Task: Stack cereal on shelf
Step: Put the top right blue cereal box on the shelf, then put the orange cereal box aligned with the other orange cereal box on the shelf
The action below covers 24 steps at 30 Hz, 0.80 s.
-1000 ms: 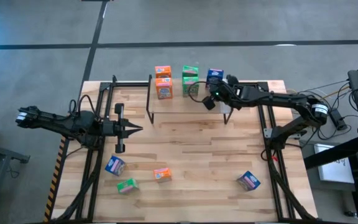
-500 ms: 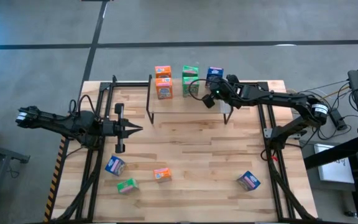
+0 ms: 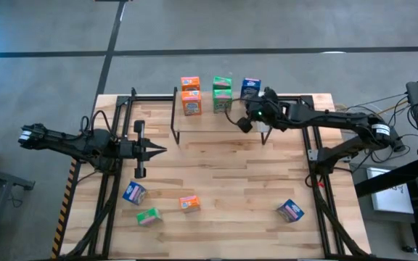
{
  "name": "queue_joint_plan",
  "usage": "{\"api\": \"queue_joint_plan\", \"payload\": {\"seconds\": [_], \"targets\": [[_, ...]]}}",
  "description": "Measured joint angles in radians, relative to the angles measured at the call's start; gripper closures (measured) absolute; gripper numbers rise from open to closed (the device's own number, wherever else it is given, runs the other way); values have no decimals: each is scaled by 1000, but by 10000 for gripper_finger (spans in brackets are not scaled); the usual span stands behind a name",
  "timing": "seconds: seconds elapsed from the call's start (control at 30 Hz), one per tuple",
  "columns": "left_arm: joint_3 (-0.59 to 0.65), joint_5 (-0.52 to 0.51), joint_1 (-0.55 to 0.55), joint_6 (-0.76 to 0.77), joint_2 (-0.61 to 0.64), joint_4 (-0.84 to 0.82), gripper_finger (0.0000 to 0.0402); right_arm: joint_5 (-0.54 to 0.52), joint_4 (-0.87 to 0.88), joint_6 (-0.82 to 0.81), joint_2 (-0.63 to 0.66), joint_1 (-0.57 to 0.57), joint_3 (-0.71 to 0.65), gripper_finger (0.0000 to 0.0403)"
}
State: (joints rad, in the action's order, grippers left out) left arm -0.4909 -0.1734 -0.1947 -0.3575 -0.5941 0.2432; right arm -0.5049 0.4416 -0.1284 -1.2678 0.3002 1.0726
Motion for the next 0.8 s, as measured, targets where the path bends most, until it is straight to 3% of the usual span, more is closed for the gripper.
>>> {"api": "queue_joint_plan", "payload": {"seconds": [0.3, 0.53, 0.67, 0.8], "targets": [[0, 0, 0, 0, 0, 0, 401, 42, -191, 102, 101, -92, -131, 390], [0, 0, 0, 3, -2, 3, 401, 42, -480, 167, 135, -97, -286, 390], [-2, 0, 0, 4, -21, 30, 401, 49, -551, 193, 122, -95, -316, 390], [-2, -1, 0, 5, -69, 114, 401, 211, -660, 206, 105, -95, -330, 390]]}}
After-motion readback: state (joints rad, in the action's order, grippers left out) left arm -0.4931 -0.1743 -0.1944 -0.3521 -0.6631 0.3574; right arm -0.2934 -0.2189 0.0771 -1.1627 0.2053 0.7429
